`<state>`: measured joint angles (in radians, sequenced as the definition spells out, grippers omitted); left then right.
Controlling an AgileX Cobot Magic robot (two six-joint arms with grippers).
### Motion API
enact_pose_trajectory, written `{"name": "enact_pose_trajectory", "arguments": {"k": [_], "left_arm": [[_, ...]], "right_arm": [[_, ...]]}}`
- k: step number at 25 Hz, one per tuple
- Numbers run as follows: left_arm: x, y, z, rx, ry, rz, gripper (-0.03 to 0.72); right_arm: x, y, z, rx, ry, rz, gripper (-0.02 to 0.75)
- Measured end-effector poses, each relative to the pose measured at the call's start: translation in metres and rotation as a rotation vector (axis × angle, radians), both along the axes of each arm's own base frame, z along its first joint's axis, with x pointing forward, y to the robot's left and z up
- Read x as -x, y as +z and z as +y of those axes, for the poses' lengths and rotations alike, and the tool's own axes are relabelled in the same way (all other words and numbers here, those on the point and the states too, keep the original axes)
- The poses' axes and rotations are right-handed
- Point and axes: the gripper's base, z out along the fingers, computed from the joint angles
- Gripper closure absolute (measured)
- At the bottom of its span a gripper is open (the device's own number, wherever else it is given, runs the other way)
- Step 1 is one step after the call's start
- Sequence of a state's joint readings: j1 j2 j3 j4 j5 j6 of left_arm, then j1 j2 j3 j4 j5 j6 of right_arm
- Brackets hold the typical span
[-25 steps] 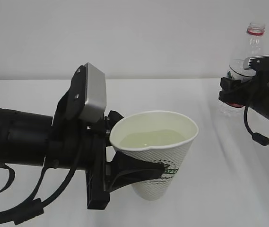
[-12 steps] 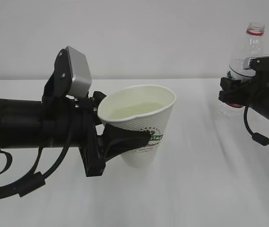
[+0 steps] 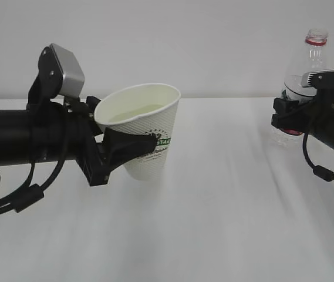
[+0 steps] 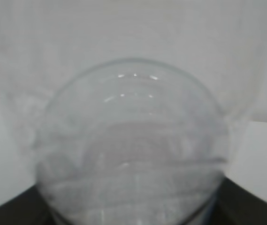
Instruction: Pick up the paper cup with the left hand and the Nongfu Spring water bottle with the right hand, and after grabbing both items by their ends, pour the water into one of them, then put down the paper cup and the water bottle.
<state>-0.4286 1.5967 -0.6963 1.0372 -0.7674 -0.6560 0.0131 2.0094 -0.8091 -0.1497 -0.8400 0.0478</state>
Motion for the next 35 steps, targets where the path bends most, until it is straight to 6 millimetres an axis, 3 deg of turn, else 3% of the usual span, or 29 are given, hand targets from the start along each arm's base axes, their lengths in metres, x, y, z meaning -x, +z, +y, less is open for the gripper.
{"name": "enact_pose_trajectory", "arguments": {"k": [20,35], "left_arm": [[-0.032,0.004,0.05,0.031,0.234,-0.029,0.263],[-0.054,0.009,0.092,0.125,0.509,-0.03,0.263]], "right_arm": [[0.0,-0.001,0.0,0.001,-0.001,0.008,0.317],[0.001,-0.004,0.0,0.005,-0.003,0.046,0.317]]}}
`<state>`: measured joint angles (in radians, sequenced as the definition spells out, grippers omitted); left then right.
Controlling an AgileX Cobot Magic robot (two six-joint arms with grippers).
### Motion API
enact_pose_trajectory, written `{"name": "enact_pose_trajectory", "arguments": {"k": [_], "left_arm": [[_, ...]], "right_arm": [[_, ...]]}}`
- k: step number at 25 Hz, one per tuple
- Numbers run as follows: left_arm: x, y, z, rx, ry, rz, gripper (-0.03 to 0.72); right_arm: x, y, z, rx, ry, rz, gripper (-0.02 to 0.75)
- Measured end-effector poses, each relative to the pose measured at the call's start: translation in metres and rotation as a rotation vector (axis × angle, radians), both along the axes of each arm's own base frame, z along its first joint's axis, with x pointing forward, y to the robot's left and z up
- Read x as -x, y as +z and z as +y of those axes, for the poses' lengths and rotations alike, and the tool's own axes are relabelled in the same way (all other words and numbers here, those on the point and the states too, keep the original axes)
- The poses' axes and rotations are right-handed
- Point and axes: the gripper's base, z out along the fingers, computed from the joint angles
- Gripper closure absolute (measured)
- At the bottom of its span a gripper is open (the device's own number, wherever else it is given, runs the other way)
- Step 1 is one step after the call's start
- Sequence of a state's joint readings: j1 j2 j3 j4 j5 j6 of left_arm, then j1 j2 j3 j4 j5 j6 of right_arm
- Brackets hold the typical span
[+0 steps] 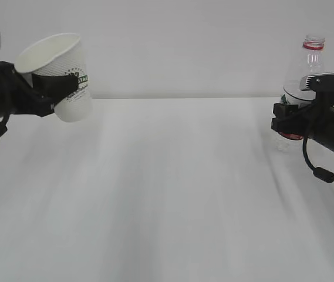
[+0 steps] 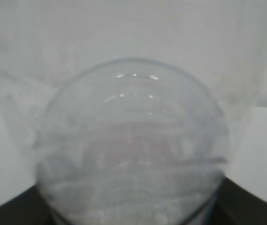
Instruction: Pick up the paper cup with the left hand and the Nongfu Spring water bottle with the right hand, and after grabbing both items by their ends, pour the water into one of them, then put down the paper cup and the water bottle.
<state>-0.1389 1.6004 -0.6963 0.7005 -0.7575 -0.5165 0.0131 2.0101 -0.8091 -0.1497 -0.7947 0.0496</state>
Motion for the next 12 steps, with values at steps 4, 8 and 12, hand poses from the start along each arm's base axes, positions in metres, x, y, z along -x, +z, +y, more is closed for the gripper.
{"name": "enact_pose_trajectory", "arguments": {"k": [4,8,12], "left_arm": [[-0.003,0.0,0.005,-0.007,0.061,-0.011,0.263],[-0.006,0.0,0.01,-0.019,0.118,-0.01,0.263],[-0.008,0.002,0.014,-0.009,0.176,-0.025,0.263]], "right_arm": [[0.0,0.0,0.0,0.0,0.0,0.0,0.317],[0.0,0.0,0.0,0.0,0.0,0.0,0.317],[0.0,0.0,0.0,0.0,0.0,0.0,0.317]]}}
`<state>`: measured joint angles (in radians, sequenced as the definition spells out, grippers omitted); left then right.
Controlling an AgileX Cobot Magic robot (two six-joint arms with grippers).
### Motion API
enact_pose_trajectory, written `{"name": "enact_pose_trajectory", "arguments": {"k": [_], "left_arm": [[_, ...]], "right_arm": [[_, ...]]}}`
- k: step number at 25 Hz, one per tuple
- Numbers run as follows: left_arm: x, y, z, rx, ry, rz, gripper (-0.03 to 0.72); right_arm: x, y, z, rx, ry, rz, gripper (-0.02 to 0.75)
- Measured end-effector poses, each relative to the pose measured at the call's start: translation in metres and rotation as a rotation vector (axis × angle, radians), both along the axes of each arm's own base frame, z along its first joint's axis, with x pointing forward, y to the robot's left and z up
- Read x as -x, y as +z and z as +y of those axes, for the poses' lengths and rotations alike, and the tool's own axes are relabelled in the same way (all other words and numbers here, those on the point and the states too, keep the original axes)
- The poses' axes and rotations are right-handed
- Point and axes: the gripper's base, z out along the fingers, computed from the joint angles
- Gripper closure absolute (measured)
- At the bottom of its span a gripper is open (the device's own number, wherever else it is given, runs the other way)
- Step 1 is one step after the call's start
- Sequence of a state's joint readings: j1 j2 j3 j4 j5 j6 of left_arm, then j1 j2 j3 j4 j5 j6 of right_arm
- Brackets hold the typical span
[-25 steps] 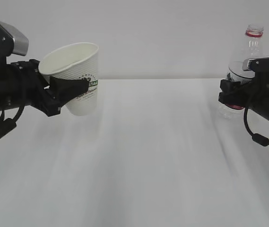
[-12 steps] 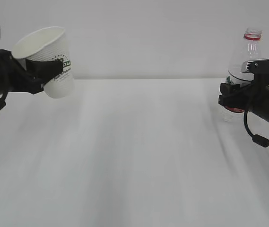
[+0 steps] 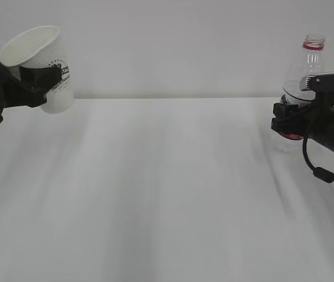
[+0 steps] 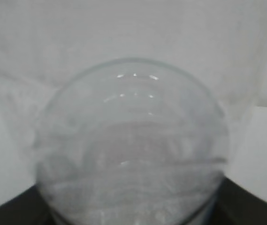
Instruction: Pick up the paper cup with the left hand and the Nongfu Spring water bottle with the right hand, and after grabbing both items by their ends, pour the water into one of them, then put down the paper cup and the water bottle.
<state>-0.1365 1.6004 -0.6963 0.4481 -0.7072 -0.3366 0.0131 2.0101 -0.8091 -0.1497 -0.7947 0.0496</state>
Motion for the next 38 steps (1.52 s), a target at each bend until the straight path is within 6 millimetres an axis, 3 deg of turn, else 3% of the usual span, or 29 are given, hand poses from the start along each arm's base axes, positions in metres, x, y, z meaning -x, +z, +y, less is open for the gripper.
{"name": "enact_pose_trajectory", "arguments": {"k": [13,27,38], "left_arm": [[-0.006,-0.003,0.021,-0.011,0.149,0.007,0.263],[-0.015,-0.014,0.061,0.011,0.281,0.015,0.263],[-0.023,-0.04,0.063,0.04,0.3,0.044,0.266]], "right_arm": [[0.0,0.0,0.0,0.0,0.0,0.0,0.317],[0.0,0.0,0.0,0.0,0.0,0.0,0.318],[0.0,0.0,0.0,-0.002,-0.001,0.0,0.318]]}}
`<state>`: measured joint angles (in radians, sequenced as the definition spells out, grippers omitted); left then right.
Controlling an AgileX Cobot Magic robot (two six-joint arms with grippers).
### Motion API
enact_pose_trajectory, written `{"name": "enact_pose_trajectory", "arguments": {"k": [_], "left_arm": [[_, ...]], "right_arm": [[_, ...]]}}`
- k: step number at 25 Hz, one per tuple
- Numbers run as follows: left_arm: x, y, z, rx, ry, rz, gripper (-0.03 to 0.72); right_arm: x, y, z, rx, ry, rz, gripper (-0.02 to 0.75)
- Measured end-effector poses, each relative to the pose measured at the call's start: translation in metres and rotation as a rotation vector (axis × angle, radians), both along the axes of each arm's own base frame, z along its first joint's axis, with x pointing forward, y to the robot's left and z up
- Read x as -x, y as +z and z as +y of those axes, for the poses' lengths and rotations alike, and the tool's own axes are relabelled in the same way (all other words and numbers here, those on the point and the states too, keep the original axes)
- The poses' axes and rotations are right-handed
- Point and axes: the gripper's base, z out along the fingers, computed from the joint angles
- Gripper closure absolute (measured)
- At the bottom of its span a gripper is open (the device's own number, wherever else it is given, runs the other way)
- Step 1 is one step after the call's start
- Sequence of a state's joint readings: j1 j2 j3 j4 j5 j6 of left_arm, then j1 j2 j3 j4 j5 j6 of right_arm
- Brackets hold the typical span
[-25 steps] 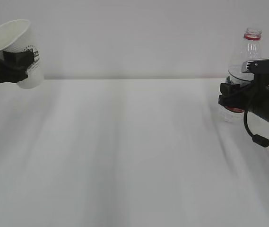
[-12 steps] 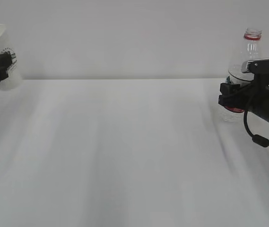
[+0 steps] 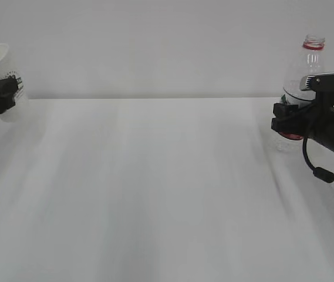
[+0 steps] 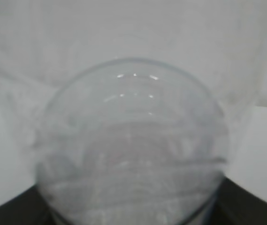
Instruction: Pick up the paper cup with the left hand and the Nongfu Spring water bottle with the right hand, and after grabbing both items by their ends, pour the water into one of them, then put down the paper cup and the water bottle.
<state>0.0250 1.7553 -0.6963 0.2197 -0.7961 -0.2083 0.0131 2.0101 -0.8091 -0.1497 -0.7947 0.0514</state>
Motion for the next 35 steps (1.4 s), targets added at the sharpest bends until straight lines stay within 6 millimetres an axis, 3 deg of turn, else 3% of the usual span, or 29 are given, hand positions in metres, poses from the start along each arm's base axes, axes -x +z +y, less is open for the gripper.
{"name": "enact_pose_trajectory", "arguments": {"k": [7,21,35], "left_arm": [[-0.005,-0.019,0.002,0.012,0.028,0.004,0.276],[-0.009,-0.038,0.008,-0.004,0.088,0.003,0.284],[-0.041,-0.052,0.009,-0.005,0.091,-0.003,0.286]], "right_arm": [[0.0,0.0,0.0,0.0,0.0,0.0,0.318],[0.0,-0.001,0.0,0.001,0.002,0.004,0.318],[0.0,-0.001,0.0,0.001,0.002,0.004,0.318]]}}
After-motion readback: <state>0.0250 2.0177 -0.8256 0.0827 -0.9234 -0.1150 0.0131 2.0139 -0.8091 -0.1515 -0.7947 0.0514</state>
